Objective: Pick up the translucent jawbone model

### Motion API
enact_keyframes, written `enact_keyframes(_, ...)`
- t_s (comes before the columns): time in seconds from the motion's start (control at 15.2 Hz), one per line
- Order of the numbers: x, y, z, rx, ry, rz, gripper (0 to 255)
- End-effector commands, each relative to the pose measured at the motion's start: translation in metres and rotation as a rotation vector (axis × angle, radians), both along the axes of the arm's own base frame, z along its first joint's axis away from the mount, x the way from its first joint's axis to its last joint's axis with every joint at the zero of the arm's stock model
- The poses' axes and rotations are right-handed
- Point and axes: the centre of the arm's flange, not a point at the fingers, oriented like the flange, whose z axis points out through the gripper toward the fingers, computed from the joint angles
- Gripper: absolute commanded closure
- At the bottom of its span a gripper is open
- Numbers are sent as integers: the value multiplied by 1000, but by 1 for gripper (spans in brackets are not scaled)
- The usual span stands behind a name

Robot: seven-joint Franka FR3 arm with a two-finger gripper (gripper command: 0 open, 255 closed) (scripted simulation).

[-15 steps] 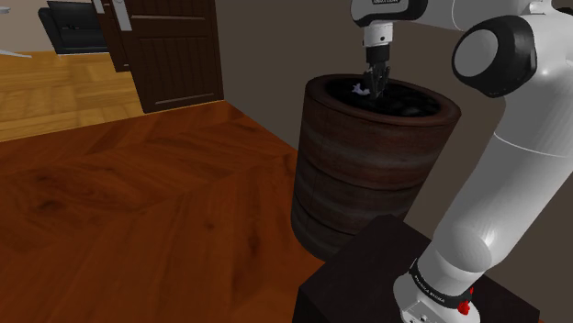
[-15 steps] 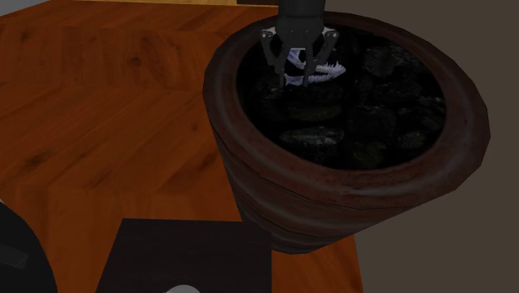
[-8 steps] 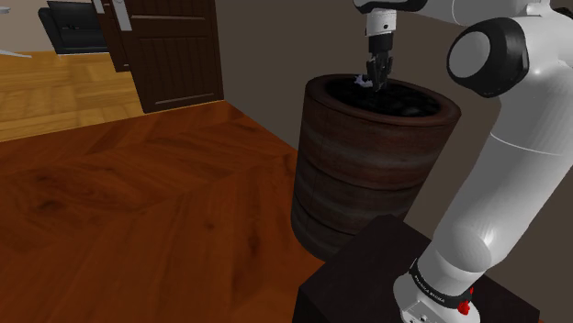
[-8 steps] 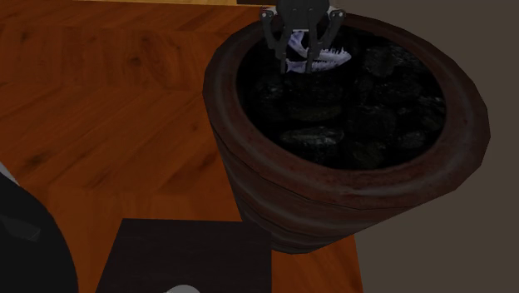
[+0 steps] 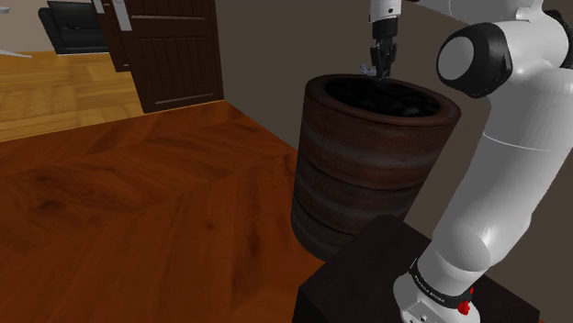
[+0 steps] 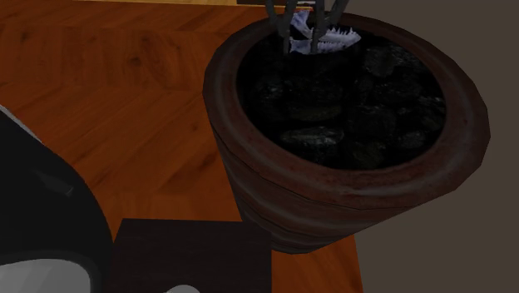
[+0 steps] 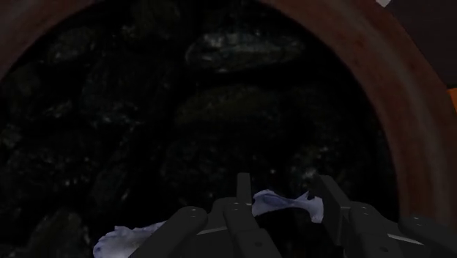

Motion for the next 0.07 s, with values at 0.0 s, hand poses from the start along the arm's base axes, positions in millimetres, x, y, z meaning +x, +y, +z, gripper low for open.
enact_keyframes(0.0, 1, 1, 3, 0, 0, 0, 255)
